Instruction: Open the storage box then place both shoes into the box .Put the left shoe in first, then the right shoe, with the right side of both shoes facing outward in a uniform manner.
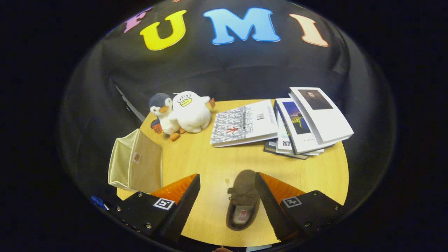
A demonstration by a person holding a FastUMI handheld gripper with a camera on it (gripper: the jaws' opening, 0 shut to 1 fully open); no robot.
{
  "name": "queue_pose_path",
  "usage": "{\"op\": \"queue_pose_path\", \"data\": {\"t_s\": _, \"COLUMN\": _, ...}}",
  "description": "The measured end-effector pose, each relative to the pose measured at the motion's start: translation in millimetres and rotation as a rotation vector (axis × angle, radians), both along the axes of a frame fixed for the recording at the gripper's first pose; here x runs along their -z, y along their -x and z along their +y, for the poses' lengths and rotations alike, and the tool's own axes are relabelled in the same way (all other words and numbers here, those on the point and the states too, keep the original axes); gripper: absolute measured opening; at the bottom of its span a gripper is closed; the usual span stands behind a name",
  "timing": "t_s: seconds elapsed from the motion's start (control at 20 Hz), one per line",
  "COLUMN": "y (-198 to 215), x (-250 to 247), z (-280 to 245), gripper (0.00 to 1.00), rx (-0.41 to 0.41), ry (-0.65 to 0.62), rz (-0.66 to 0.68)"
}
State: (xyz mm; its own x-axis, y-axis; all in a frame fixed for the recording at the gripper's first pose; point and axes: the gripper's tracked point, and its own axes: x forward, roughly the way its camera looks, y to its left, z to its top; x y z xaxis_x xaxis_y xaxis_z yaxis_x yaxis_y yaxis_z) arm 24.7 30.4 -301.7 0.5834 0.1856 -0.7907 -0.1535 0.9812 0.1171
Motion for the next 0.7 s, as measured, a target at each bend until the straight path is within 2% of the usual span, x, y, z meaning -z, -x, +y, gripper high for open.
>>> {"op": "queue_pose_path", "data": {"t_s": 0.2, "y": 16.2, "x": 24.7, "z": -26.6, "gripper": 0.96, "rx": 0.041, "ry": -0.009, "rz": 0.046}}
{"op": "queue_pose_path", "data": {"t_s": 0.7, "y": 68.6, "x": 109.2, "z": -47.5, "gripper": 0.97, "rx": 0.044, "ry": 0.043, "rz": 0.209}}
